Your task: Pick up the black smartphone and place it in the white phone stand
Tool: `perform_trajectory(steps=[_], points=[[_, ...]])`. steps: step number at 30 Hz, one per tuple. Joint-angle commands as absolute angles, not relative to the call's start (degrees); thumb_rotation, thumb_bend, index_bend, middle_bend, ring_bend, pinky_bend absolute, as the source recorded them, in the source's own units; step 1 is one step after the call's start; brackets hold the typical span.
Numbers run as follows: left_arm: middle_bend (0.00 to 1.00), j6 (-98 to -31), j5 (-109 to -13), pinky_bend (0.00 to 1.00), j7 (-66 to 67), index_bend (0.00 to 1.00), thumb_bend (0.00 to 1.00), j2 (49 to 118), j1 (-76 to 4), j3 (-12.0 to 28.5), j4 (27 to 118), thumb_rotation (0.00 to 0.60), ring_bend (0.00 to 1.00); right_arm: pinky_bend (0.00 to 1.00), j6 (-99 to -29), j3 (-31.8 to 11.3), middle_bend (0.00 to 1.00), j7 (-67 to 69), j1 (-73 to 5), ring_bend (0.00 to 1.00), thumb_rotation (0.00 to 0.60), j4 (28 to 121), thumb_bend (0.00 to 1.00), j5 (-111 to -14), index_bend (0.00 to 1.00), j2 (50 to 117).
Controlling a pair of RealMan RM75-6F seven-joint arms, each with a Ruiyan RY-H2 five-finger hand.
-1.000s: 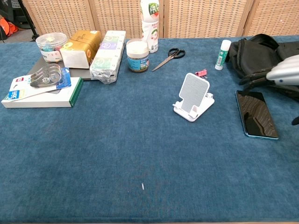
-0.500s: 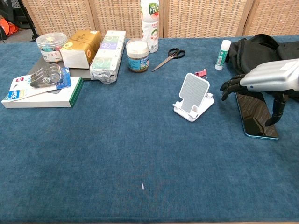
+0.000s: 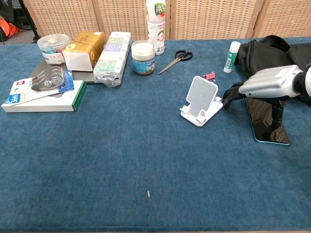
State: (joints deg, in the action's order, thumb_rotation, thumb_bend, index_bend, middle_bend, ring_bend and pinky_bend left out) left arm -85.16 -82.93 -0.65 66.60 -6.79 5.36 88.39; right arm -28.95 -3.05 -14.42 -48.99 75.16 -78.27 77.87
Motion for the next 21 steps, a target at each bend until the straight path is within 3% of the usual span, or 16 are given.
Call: perform_trajectory(steps=[1, 4, 10, 16, 21], points=[[0.00, -85.1, -82.8, 0.00, -0.7, 0.00, 0.00, 66.6, -6.8, 5.4, 88.4, 0.600, 0.00, 0.16, -27.1, -2.8, 0.11, -16.6, -50.1, 0.01, 0.600, 75.2, 0.00, -75.5, 0.19, 77.6], [0.00, -84.9, -82.6, 0.00, -0.7, 0.00, 0.00, 66.6, -6.9, 5.4, 88.4, 0.600, 0.00, 0.19, -25.5, -2.2, 0.17, -18.0, -50.7, 0.05, 0.600, 76.0, 0.01, -72.3, 0.24, 76.7], [0.00, -84.7, -82.8, 0.00, -0.3, 0.00, 0.00, 66.8, -7.0, 5.3, 88.4, 0.600, 0.00, 0.20, -24.1, -0.7, 0.20, -20.4, -51.8, 0.07, 0.600, 77.5, 0.09, -67.1, 0.26, 75.2], [0.00, -84.5, -82.9, 0.00, 0.3, 0.00, 0.00, 67.0, -7.1, 5.1, 88.6, 0.600, 0.00, 0.20, -24.3, 1.0, 0.21, -22.6, -53.1, 0.08, 0.600, 79.4, 0.38, -63.1, 0.32, 73.8], [0.00, -84.5, -83.0, 0.00, 0.7, 0.00, 0.00, 67.1, -7.1, 5.0, 88.7, 0.600, 0.00, 0.21, -25.2, 3.0, 0.23, -24.5, -53.8, 0.09, 0.600, 80.5, 0.54, -60.5, 0.35, 73.0]])
